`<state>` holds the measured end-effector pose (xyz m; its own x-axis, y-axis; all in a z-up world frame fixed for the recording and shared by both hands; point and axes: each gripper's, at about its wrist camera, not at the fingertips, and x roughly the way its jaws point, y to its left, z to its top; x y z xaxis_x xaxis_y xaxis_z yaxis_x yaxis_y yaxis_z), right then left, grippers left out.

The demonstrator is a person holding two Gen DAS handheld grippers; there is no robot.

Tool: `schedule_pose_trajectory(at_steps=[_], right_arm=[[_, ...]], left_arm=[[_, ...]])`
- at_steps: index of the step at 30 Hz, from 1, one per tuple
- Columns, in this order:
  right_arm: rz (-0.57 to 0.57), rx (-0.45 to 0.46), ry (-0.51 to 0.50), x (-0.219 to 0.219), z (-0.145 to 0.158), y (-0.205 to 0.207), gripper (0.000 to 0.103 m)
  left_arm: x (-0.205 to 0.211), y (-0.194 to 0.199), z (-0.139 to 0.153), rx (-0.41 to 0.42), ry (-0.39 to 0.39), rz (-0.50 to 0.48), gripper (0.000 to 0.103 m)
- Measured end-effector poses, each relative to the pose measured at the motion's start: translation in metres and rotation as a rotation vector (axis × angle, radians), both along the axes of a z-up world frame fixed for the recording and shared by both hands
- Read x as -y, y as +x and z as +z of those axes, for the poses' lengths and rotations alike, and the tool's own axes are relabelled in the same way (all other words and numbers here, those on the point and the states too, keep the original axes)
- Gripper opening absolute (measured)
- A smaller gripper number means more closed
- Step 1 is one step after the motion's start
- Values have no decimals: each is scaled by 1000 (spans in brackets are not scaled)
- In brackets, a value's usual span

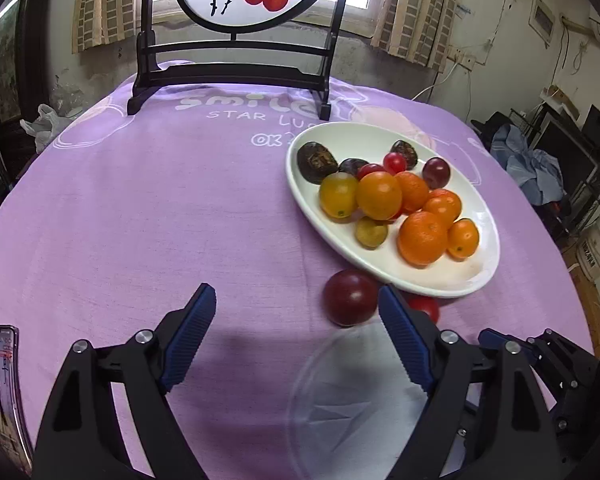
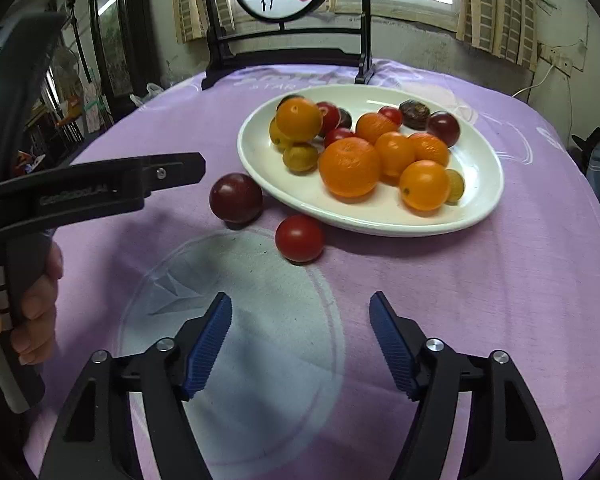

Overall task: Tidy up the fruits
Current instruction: 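Grasp a red tomato with the right gripper while the left gripper grasps a dark purple tomato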

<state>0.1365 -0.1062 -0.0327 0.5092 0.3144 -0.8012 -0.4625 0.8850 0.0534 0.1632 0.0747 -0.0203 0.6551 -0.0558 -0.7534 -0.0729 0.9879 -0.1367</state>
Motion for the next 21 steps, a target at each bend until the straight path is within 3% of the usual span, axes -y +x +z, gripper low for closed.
schedule_pose_trajectory(at_steps=[11,15,19,21], right_arm=[[-75,-31,-13,-21,-13,36,60],[-123,-39,-3,-24,-13,46,45],[-142,-34,-5,-26,-13,49,42],[-121,-32,1,-28,-13,47,31]], left_arm=[[-17,9,-10,-53,-82,35,85],[-17,11,-12,-59,-79,44,85],[-17,12,-14,-66,-70,50,86],[-16,12,-16,-71,-67,43,86]])
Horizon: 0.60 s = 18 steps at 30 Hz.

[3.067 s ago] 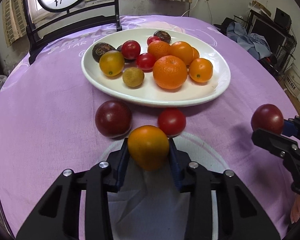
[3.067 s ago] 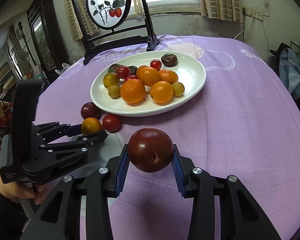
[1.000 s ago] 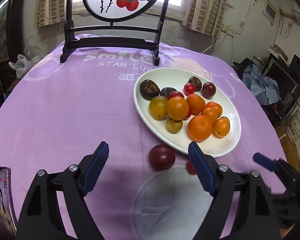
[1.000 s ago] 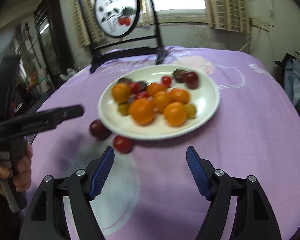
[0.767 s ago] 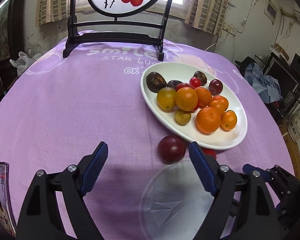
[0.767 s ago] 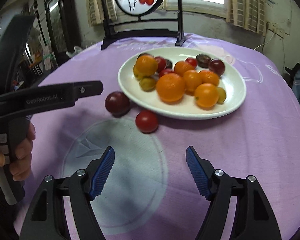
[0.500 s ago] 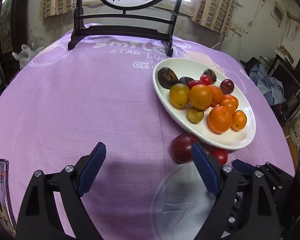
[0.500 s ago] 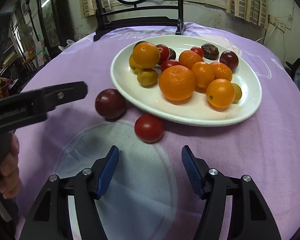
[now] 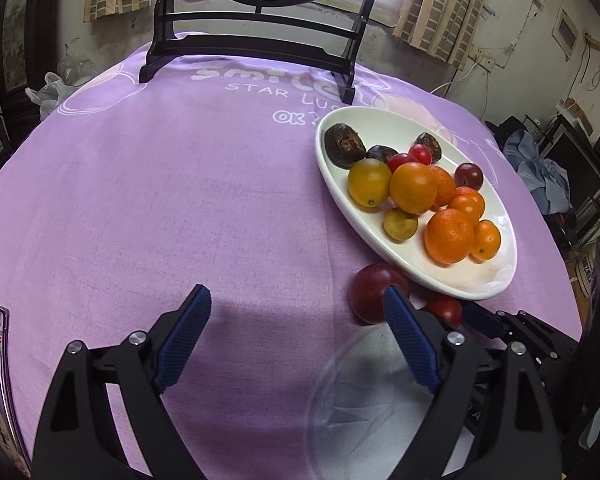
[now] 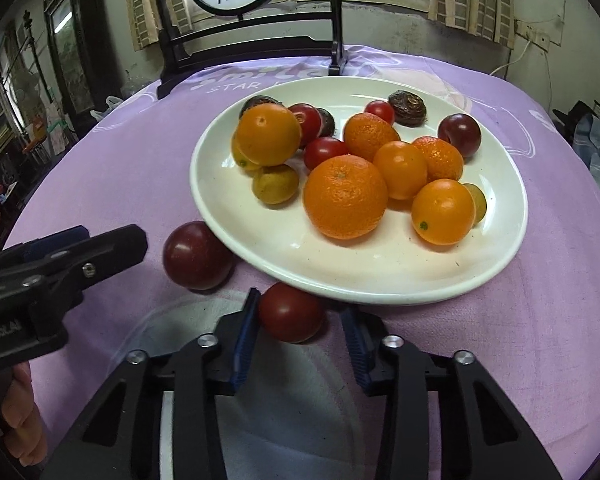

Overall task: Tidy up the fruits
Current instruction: 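Grasp a red tomato with the right gripper while the left gripper grasps a dark purple tomato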

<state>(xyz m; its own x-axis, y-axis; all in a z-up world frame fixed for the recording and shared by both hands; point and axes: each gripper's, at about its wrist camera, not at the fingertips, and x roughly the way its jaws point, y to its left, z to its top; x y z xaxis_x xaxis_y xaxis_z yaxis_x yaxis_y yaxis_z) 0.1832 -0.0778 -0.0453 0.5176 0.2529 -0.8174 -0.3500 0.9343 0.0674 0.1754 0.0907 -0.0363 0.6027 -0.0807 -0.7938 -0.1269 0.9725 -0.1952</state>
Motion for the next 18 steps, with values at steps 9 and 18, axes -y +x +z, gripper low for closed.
schedule_pose_trajectory(at_steps=[9,18], right_arm=[[2,-28,67,31,9,-23,31],[-41,-67,136,79,7,-33,31]], left_arm=[[8,-2,-1,7,13,-26,86],[34,-6,-9,11,75,-106,86]])
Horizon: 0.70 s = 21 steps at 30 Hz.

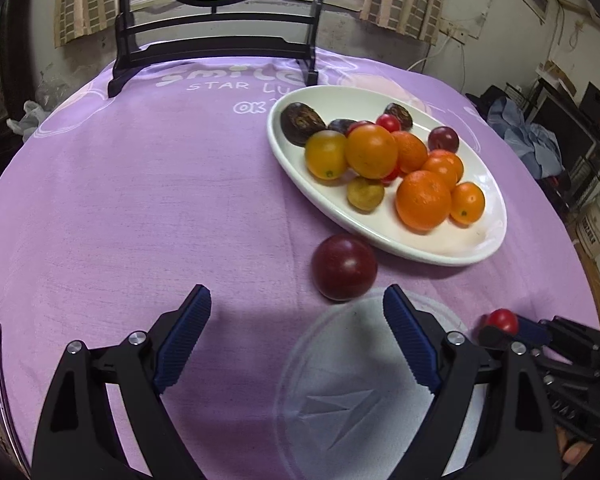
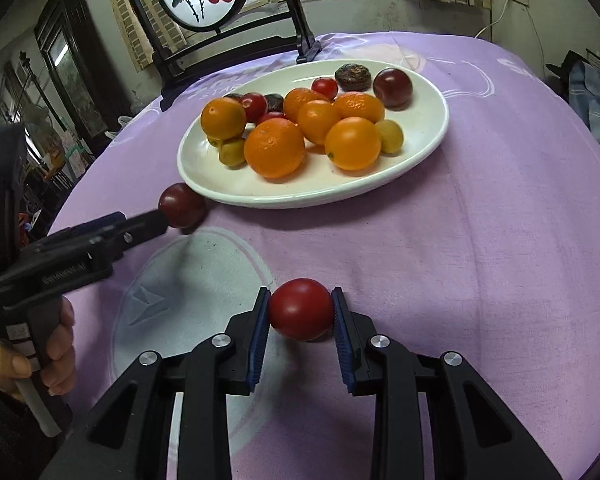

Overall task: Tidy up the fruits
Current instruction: 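Grasp a red tomato with the right gripper while the left gripper grasps a dark purple tomato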

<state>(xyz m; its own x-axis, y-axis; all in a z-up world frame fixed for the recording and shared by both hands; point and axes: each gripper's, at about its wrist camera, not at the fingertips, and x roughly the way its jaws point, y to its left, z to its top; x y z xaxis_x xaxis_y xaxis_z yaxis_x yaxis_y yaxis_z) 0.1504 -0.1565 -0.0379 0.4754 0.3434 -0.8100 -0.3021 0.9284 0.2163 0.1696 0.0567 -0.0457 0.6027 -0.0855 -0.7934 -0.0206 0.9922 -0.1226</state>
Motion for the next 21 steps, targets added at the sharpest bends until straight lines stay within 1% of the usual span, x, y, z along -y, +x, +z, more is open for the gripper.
schedule_pose_trajectory(at_steps=[4,6,8,9,10,11,12,13,14,15,16,18,21], right_arm=[[12,41,-26,-4,8,-7,31],[33,57,-24,-7,12,-11,31],[46,65,-26,-8,14,-14,31],[48,66,-24,-8,15,-15,31],[48,68,-20,-7,17,-16,31],[45,72,-14,-5,19,-17,31],[43,76,-9,-4,20,-17,31],[41,80,-4,-3,22,-18,31],[37,84,3,-1,24,-19,31],[35,87,8,0,25,-19,31],[34,89,10,2,25,-20,31],[26,86,15,3,25,-19,31],[16,87,22,6,25,-19,31]], left_arm=[[11,2,-5,3,50,-27,86],[14,3,-5,15,64,-32,86],[17,6,-8,2,66,-40,85],[20,9,-11,-12,60,-47,81],[22,11,-13,-27,54,-53,72],[25,15,-17,-48,46,-62,67],[28,16,-17,-42,66,-57,65],[33,18,-18,-34,84,-67,56],[37,19,-18,-31,106,-71,55],[39,19,-18,-27,106,-76,44],[40,19,-18,-26,103,-78,40],[40,18,-16,-28,103,-79,38],[38,11,-13,-39,69,-90,38]])
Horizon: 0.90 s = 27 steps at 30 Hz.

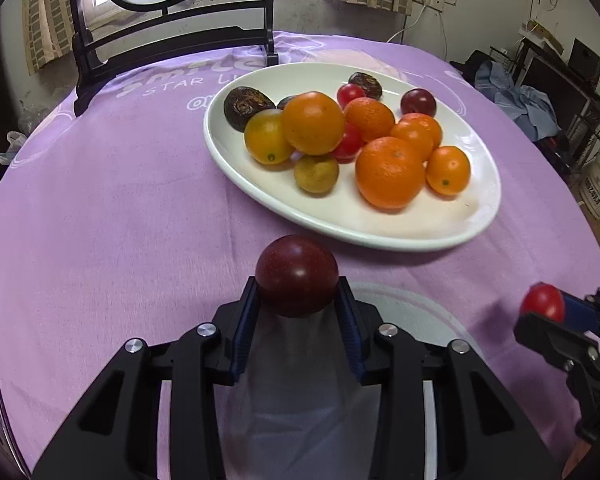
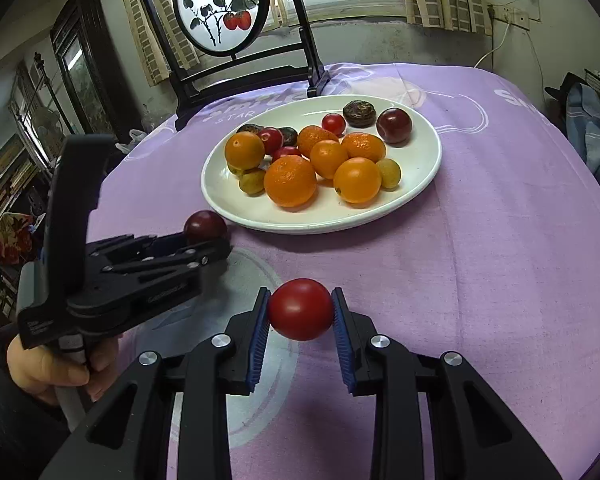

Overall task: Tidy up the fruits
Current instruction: 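Grasp a red tomato with the right gripper while the left gripper grasps a dark purple tomato, then carry both tomatoes over the white plate and open both grippers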

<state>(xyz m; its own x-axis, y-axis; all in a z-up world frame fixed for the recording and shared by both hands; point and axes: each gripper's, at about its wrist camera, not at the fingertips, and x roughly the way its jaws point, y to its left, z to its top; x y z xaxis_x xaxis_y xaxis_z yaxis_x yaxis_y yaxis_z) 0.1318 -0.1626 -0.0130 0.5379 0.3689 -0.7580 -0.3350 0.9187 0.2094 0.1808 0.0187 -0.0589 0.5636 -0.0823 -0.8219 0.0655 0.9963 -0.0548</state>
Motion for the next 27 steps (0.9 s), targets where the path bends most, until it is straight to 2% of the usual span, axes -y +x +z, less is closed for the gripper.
schedule_pose_trajectory(at_steps=[3,6,11,15,20,26,27], right_arm=[[-4,19,14,2,3,-1,31],[-22,41,42,7,8,0,31],[-42,64,123,17,29,12,31],[-28,115,84,15,48,38,31],[-18,166,22,3,52,85,31],[-42,115,32,0,28,131,32],[-47,109,35,1,24,136,38]], left_arm=[[3,-12,9,12,-3,-21,38],[-2,-21,29,16,-107,-40,38],[9,-12,70,112,-86,-64,38],[19,17,88,148,-66,-67,38],[27,70,83,123,-50,-25,38],[28,123,61,66,-9,13,38],[28,128,57,58,-11,18,41]])
